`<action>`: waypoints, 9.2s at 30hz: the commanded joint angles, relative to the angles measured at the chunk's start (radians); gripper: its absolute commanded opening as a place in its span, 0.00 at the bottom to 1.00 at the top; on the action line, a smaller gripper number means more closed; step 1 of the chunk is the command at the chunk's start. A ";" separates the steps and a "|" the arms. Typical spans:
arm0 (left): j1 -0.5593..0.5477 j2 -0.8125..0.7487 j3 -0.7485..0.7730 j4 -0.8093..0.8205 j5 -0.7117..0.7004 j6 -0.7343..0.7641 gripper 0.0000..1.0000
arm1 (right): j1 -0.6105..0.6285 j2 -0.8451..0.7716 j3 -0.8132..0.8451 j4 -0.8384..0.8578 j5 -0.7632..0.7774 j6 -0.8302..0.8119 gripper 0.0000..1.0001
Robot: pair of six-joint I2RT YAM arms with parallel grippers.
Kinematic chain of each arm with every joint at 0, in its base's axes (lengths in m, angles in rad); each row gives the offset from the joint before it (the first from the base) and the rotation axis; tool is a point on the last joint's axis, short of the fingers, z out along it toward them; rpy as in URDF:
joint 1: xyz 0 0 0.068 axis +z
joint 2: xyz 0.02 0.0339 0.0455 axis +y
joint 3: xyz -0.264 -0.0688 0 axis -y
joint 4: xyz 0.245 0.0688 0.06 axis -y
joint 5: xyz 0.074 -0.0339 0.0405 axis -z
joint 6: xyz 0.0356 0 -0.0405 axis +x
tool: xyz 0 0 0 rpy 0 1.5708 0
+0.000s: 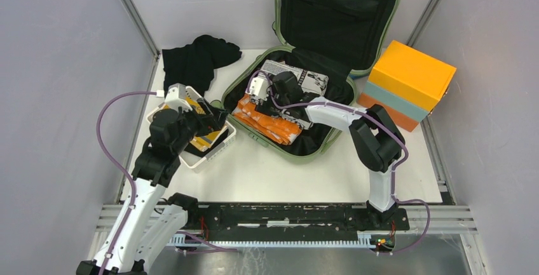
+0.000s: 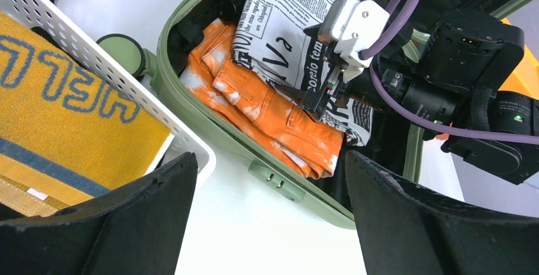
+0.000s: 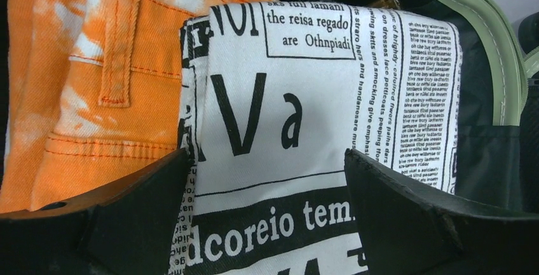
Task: Open, take out, and arrange the luggage
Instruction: Pick up the clothes from the luggage, then place the clothes in the bin.
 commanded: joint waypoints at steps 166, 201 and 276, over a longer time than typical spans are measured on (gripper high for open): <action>0.105 0.509 0.515 -0.451 -0.534 0.730 0.02 | -0.178 -0.611 -0.669 0.569 -0.577 0.613 0.92; 0.251 0.838 0.418 -0.169 -0.727 0.961 0.12 | -0.140 -0.626 -0.698 0.570 -0.601 0.614 0.93; -0.032 0.482 0.109 -0.429 -0.074 1.030 0.15 | -0.140 -0.618 -0.724 0.558 -0.601 0.570 0.94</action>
